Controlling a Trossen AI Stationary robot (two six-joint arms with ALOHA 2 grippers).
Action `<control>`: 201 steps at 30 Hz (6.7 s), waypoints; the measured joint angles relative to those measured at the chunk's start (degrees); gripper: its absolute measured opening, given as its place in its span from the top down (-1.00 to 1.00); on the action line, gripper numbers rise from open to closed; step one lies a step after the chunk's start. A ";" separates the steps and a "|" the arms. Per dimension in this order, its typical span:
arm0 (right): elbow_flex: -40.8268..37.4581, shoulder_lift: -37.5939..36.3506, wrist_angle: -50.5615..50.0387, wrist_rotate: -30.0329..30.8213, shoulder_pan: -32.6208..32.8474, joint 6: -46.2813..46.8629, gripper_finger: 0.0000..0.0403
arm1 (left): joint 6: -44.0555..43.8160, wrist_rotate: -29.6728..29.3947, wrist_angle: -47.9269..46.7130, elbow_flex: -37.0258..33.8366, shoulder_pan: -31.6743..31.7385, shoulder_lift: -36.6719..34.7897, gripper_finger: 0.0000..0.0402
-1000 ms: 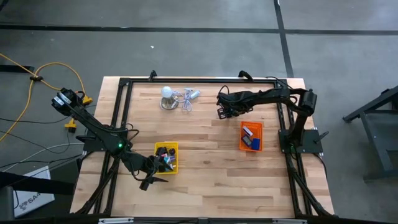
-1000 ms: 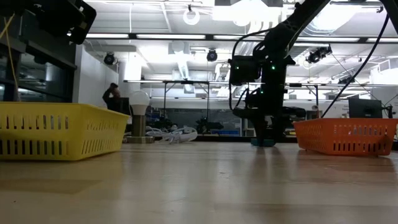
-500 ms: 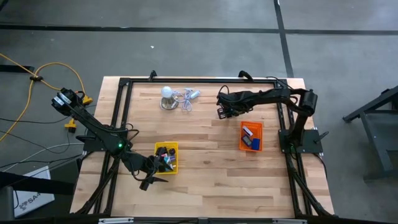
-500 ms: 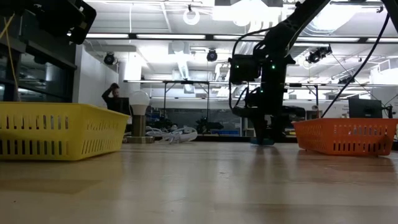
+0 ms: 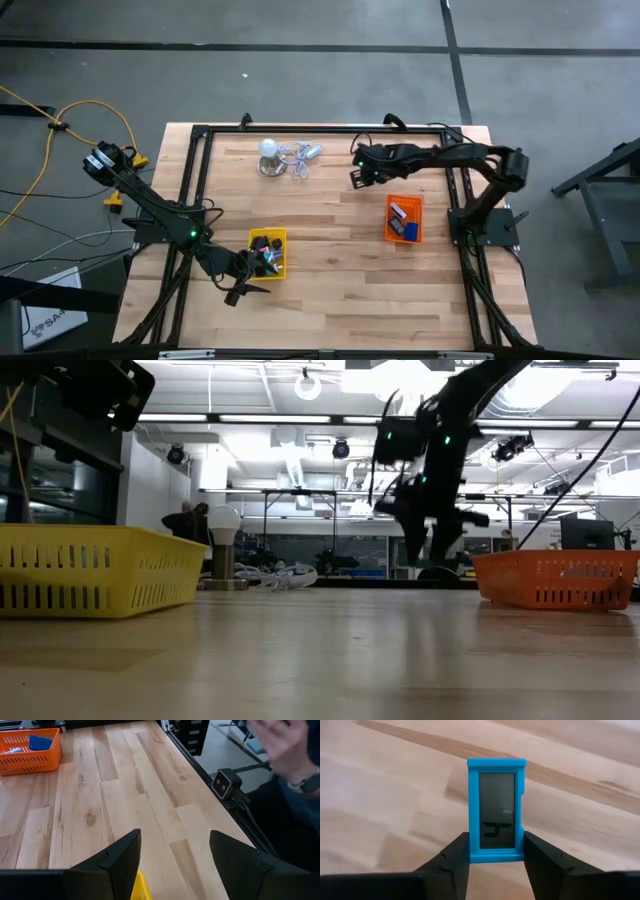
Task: Pick & Place Office items
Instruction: Put the light blue digital clock into the orange bin, then return to Home Position
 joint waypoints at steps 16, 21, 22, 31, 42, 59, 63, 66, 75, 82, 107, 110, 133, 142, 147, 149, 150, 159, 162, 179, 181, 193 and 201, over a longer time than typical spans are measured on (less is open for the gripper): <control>0.04 -20.45 -25.95 3.61 14.07 14.20 0.27 | 0.00 0.00 0.17 0.00 0.00 0.00 -0.14; 0.04 -20.76 -31.99 5.23 24.01 28.66 0.27 | 0.00 0.00 0.15 0.00 -0.02 0.00 -0.14; 0.04 -20.76 -32.29 5.49 26.12 31.53 0.27 | 0.00 0.00 0.15 0.00 -0.02 0.00 -0.14; 0.02 -15.49 -32.56 7.25 41.71 54.44 0.27 | 0.00 0.00 0.13 0.00 -0.02 0.00 -0.14; -0.02 -7.64 -32.24 4.66 41.56 61.29 0.26 | 0.00 0.00 0.13 0.00 -0.02 0.00 -0.14; -5.39 -7.42 -23.46 1.50 35.50 54.99 0.26 | 0.00 0.00 0.11 0.00 0.00 0.00 -0.14; -5.49 -7.42 -22.52 1.52 34.85 53.93 0.26 | -0.01 0.00 0.11 0.00 -0.02 0.00 -0.14; -5.51 -7.42 -22.59 1.54 34.68 53.91 0.26 | 0.00 0.00 0.11 0.00 0.00 0.00 -0.14; -5.55 -7.42 -22.59 1.34 34.68 53.88 0.26 | 0.00 0.00 0.11 0.00 -0.02 0.00 -0.14; -5.55 -7.42 -22.57 1.17 34.68 53.86 0.26 | -0.01 0.00 0.11 0.00 -0.01 0.00 -0.14; -10.19 -7.42 -15.44 -0.06 34.68 52.42 0.25 | 0.00 0.00 0.11 0.00 0.00 0.00 -0.14; -10.19 -7.42 -15.44 -0.09 34.68 52.43 0.25 | 0.00 0.00 0.11 0.00 -0.01 0.00 -0.14; -10.19 -7.42 -15.42 0.14 34.68 52.44 0.12 | 0.00 0.00 0.11 0.00 -0.01 0.00 -0.14; -10.19 -7.69 -15.03 1.21 34.68 52.56 0.12 | 0.00 0.00 0.11 0.00 -0.02 0.00 -0.14; -10.19 -10.44 -15.39 1.95 34.68 52.55 0.12 | 0.00 0.00 0.11 0.00 0.00 0.00 -0.14; -10.19 -11.47 -15.59 2.35 34.69 52.48 0.12 | 0.00 0.00 0.13 0.00 -0.02 0.00 -0.14; -10.19 -12.16 -16.01 2.44 34.68 52.48 0.12 | 0.00 0.00 0.12 0.00 0.00 0.02 -0.14; -10.16 -17.12 -18.81 4.14 34.98 50.93 0.12 | 0.00 0.00 0.13 0.00 -0.02 0.02 -0.14; -10.16 -18.53 -18.80 6.85 35.83 50.26 0.12 | 0.00 0.00 0.13 0.00 -0.01 0.02 -0.14; -10.14 -21.56 -3.77 20.53 33.85 25.33 0.12 | 0.00 0.00 0.13 0.00 0.00 0.02 -0.14; -10.12 -21.76 0.54 20.99 32.86 20.43 0.12 | 0.00 0.00 0.13 0.00 0.00 0.02 -0.14; -10.12 -21.67 18.55 18.71 30.16 1.26 0.12 | 0.00 0.00 0.13 0.00 0.00 0.02 -0.14; -10.12 -21.65 20.90 20.91 30.18 -3.69 0.12 | 0.00 0.00 0.13 0.00 -0.02 0.02 -0.14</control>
